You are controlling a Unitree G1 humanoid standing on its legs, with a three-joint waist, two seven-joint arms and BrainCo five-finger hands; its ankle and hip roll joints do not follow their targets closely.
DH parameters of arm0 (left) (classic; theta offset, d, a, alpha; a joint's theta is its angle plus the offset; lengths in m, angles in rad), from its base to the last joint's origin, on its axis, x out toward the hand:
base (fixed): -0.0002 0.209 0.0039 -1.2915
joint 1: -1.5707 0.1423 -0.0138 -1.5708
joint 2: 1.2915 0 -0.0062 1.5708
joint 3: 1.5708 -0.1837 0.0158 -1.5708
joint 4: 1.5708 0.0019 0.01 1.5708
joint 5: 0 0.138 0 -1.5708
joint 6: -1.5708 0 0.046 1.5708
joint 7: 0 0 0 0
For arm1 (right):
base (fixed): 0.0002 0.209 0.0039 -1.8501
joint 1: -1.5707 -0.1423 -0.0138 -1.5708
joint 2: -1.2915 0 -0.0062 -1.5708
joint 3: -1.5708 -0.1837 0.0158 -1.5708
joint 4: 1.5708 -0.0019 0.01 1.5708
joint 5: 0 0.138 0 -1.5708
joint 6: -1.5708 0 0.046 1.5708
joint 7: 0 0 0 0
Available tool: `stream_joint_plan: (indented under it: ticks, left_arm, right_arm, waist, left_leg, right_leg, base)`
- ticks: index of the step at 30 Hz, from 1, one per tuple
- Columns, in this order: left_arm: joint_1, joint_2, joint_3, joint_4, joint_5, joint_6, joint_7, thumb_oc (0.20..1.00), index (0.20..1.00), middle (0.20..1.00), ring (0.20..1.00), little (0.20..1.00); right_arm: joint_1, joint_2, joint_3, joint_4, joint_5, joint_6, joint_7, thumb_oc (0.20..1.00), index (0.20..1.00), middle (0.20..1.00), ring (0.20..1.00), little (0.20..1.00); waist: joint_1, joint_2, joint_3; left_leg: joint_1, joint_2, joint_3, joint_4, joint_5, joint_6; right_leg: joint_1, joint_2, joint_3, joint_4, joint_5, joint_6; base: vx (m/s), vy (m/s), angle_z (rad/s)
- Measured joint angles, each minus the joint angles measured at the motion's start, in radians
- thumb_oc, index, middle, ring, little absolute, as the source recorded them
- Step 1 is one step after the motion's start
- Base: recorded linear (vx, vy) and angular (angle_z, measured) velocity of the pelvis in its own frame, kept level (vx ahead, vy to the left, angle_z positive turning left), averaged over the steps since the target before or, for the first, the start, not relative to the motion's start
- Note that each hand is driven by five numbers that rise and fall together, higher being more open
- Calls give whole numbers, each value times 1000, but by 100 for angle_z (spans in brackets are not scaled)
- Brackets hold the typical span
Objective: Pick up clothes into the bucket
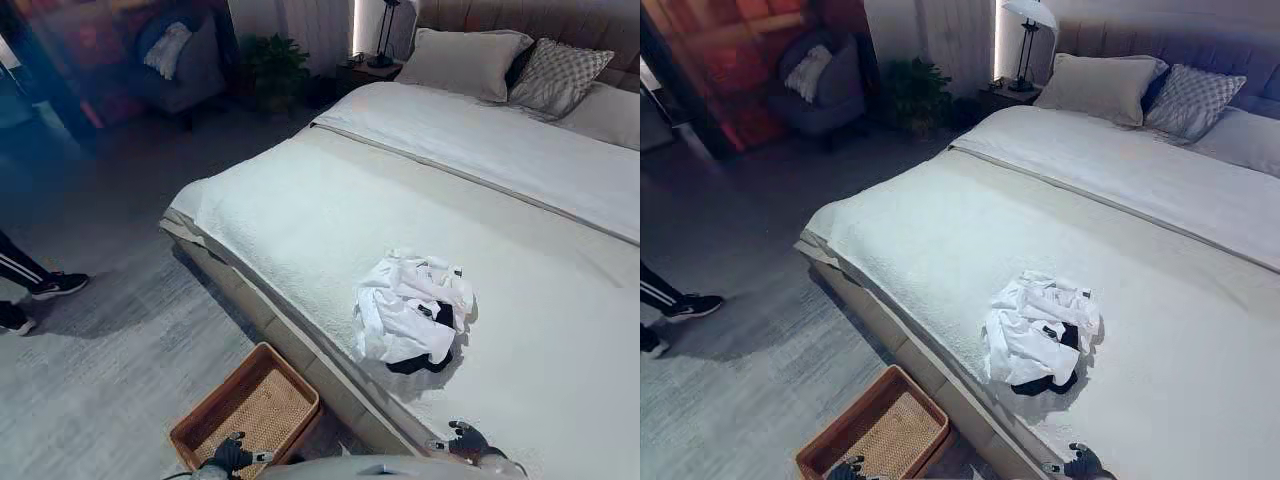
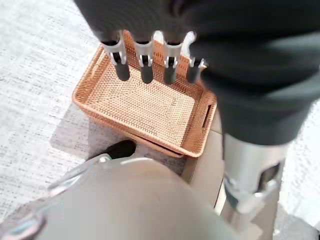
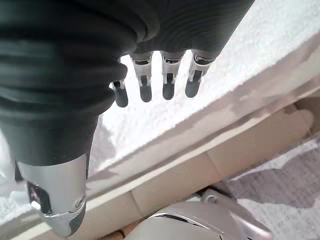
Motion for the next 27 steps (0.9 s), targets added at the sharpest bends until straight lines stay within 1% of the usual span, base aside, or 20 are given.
stream_joint_plan:
  ticks: [1, 17, 20, 23, 24, 25, 27]
  left_arm:
    - [1, 0, 0, 2, 0, 0, -3, 1000, 1000, 1000, 1000, 1000]
    - [5, 0, 0, 6, -1, 0, -3, 1000, 1000, 1000, 1000, 1000]
    - [4, 3, 1, 6, -1, 0, -3, 1000, 1000, 1000, 1000, 1000]
    - [11, 6, 3, 5, -1, 0, 0, 1000, 1000, 1000, 1000, 1000]
    - [13, 9, 3, -2, -2, 0, 1, 1000, 1000, 1000, 1000, 1000]
    - [13, 12, 2, -7, -1, -1, 3, 1000, 1000, 1000, 1000, 1000]
    - [12, 16, 2, -16, -1, -1, 11, 1000, 1000, 1000, 1000, 1000]
  right_arm:
    - [0, 0, 0, 0, 0, 0, 1, 1000, 1000, 1000, 1000, 1000]
    - [-1, -1, 0, 2, 2, 1, 3, 1000, 1000, 1000, 1000, 1000]
    - [-4, -7, -2, -18, 23, 1, -5, 1000, 1000, 1000, 1000, 1000]
    - [-8, -46, -27, -128, 61, 6, -16, 1000, 1000, 1000, 1000, 1000]
    - [-14, -70, -39, -189, 72, 10, -25, 1000, 1000, 1000, 1000, 1000]
    - [-18, -88, -43, -228, 77, 5, -34, 1000, 1000, 1000, 1000, 1000]
    - [-48, -128, -54, -314, 80, -2, -54, 1000, 1000, 1000, 1000, 1000]
  waist:
    - [0, 0, -1]
    - [0, -7, -5]
    - [0, -10, -7]
    - [-1, -15, -3]
    - [0, -24, 3]
    - [-1, -19, 0]
    - [0, -25, 12]
  left_leg:
    - [0, 0, 0, 0, 0, 0]
    - [-9, 2, -4, -4, 0, 0]
    - [-22, 1, -4, -3, 1, 0]
    - [-23, 1, 0, -4, 1, 0]
    - [-30, 1, 0, -3, 0, 0]
    - [-39, 1, 0, -1, 0, 0]
    - [-65, 0, 1, 3, 3, 2]
  right_leg:
    - [0, 0, 0, 0, 0, 0]
    - [-8, 1, -4, 0, 0, 0]
    - [-21, 1, -4, 0, 0, 0]
    - [-24, 1, 0, 0, 0, 1]
    - [-30, 1, 0, 0, 1, 1]
    - [-40, 1, 1, 0, 2, 3]
    - [-64, 1, 5, 0, 10, 6]
  base:
    - [-238, -316, -27]
    - [-4, 0, 0]
    - [0, 0, 0]
    - [-32, 2, -3]
    - [-65, 6, -1]
    - [-90, 9, -2]
    - [-120, 9, -4]
